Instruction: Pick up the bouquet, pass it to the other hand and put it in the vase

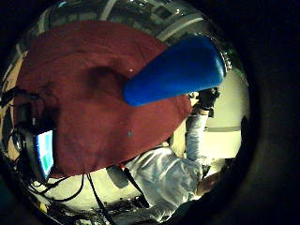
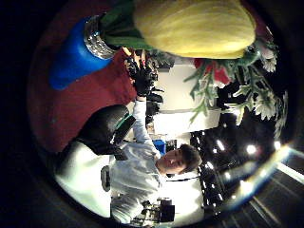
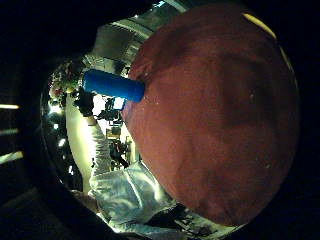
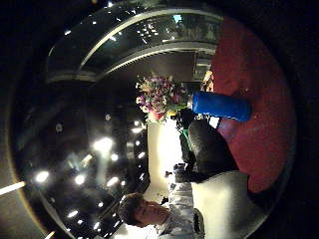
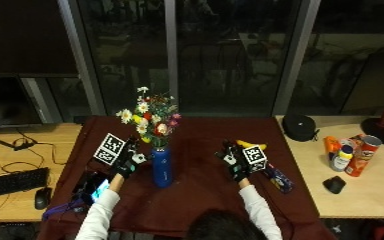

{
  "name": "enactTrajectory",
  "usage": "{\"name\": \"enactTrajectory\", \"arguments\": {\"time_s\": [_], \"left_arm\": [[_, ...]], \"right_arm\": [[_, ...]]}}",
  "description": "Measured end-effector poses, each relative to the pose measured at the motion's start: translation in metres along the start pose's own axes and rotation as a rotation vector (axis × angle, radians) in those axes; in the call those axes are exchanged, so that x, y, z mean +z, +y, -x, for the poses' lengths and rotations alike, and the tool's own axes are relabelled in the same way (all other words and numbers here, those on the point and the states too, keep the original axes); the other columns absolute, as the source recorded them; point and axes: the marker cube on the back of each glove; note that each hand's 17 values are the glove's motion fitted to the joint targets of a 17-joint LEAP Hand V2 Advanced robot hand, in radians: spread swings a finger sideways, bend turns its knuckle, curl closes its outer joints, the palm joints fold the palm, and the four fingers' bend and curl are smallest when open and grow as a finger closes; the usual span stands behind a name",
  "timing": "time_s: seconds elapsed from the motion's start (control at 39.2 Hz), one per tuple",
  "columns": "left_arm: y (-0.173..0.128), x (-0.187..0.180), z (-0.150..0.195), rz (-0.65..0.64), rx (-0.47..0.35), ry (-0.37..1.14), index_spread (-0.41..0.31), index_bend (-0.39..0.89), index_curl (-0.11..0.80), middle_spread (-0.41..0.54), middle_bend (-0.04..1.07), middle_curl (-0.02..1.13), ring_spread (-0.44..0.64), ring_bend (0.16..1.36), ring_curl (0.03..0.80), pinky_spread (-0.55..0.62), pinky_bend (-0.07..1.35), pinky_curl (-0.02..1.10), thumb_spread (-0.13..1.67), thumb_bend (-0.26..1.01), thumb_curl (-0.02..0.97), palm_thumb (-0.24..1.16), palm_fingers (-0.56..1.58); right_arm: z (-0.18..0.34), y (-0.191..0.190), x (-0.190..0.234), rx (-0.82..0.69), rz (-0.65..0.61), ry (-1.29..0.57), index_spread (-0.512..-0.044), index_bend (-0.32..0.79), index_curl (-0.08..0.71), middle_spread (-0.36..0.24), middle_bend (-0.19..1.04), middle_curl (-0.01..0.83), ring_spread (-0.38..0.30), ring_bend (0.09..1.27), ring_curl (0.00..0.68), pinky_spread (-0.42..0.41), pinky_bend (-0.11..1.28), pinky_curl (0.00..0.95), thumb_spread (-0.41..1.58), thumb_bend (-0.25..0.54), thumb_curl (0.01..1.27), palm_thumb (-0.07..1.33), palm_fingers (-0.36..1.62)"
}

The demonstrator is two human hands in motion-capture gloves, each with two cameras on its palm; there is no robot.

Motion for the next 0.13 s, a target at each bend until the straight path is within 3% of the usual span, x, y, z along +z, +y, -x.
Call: {"name": "enactTrajectory", "arguments": {"time_s": [0.13], "left_arm": [[0.0016,0.0005,0.0018,-0.007,-0.017,0.003,0.264,0.04,0.059,0.502,0.16,0.26,0.55,0.58,0.288,0.52,0.37,0.30,0.86,-0.03,0.416,0.44,-0.24]], "right_arm": [[-0.0112,-0.0120,0.0019,0.104,0.002,-0.053,-0.360,0.16,0.260,0.034,0.18,0.279,0.162,0.45,0.277,0.317,0.57,0.333,1.05,-0.021,0.40,0.62,0.04]]}}
